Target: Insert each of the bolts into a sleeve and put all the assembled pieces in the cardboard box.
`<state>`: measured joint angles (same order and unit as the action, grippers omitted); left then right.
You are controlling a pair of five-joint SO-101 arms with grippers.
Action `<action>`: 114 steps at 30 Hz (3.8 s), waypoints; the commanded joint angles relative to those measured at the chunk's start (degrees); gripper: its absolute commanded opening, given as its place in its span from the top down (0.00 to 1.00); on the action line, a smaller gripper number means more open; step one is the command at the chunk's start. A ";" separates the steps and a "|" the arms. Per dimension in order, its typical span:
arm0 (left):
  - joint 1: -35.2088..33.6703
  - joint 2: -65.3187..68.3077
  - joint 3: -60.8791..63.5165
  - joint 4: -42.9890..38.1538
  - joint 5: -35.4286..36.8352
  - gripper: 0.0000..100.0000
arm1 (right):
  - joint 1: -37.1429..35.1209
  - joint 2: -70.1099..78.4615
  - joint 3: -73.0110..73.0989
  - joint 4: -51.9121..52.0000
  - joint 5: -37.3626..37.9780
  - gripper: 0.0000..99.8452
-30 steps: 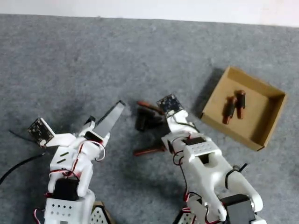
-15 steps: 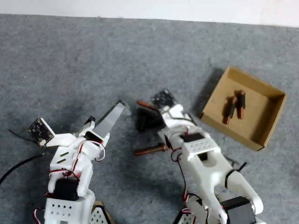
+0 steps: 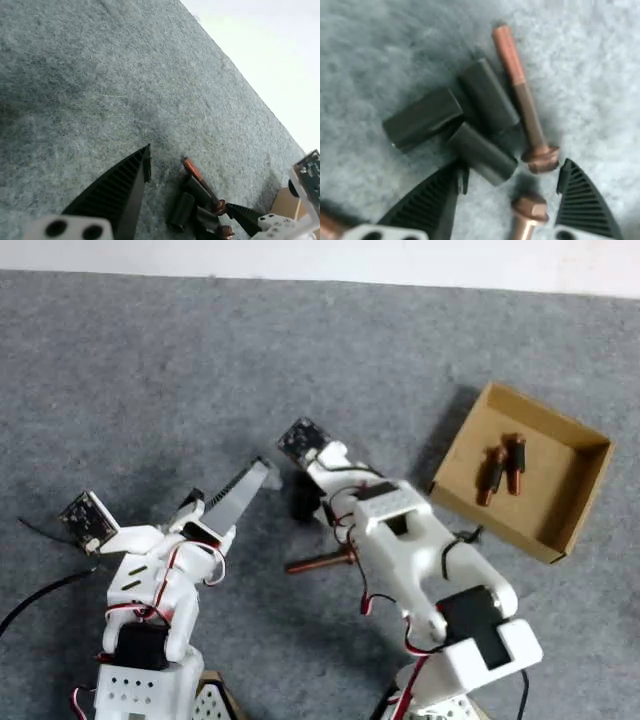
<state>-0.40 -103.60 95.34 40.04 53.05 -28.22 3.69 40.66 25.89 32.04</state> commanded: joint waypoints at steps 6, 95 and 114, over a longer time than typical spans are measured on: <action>-0.75 -0.66 -0.13 -1.14 -0.62 0.35 | -3.65 3.38 -3.30 0.13 1.49 0.74; -2.86 -0.66 -0.31 -1.23 -0.62 0.35 | -8.04 8.66 -20.09 5.85 -10.55 0.79; -2.86 -0.66 -0.31 -1.23 -0.70 0.35 | -12.09 8.84 -16.84 9.19 -4.57 0.79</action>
<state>-2.51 -103.60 95.34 40.04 52.88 -39.82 13.01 23.87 34.51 27.03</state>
